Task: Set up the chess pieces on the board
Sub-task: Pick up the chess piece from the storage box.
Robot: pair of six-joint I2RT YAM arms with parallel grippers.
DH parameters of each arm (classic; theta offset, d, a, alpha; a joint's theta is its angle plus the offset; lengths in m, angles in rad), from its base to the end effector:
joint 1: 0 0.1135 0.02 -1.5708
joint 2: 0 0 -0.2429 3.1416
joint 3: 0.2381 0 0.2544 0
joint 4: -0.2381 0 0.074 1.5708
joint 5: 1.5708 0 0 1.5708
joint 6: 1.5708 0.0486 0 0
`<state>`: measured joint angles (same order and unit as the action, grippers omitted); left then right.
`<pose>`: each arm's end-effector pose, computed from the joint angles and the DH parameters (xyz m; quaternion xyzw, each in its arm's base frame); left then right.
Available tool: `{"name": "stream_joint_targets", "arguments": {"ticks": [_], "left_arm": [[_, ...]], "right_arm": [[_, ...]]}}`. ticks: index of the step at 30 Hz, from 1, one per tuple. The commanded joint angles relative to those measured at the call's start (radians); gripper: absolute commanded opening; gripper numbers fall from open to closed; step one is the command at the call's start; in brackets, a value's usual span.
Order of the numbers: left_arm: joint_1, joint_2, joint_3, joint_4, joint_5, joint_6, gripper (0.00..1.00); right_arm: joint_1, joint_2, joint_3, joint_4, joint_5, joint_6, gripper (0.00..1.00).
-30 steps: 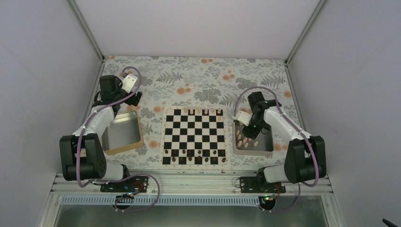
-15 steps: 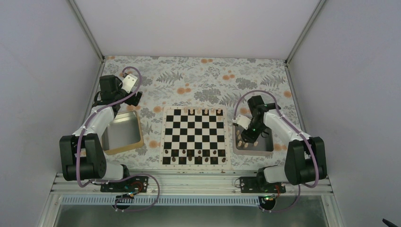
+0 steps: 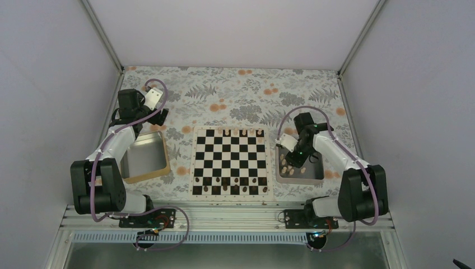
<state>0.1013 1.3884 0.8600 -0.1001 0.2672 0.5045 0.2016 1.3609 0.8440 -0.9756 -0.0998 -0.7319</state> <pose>0.3171 0.0193 0.2085 0.2361 0.8531 0.0209 0.4648 0.2180 0.0495 0.1591 -0.4508 0.8904 0.0379 0.0508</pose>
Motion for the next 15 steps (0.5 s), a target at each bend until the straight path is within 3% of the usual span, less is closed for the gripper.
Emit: {"name": "stream_joint_targets", "arguments": {"ticks": [1,15], "left_arm": [[0.006,0.001,0.018,0.008,0.026,-0.002,1.00],[0.006,0.003,0.010,0.016,0.017,0.002,1.00]], "right_arm": [[0.002,-0.031,0.025,0.042,-0.006,0.013,0.42],[0.003,0.112,0.120,0.169,0.059,0.056,0.41]]}}
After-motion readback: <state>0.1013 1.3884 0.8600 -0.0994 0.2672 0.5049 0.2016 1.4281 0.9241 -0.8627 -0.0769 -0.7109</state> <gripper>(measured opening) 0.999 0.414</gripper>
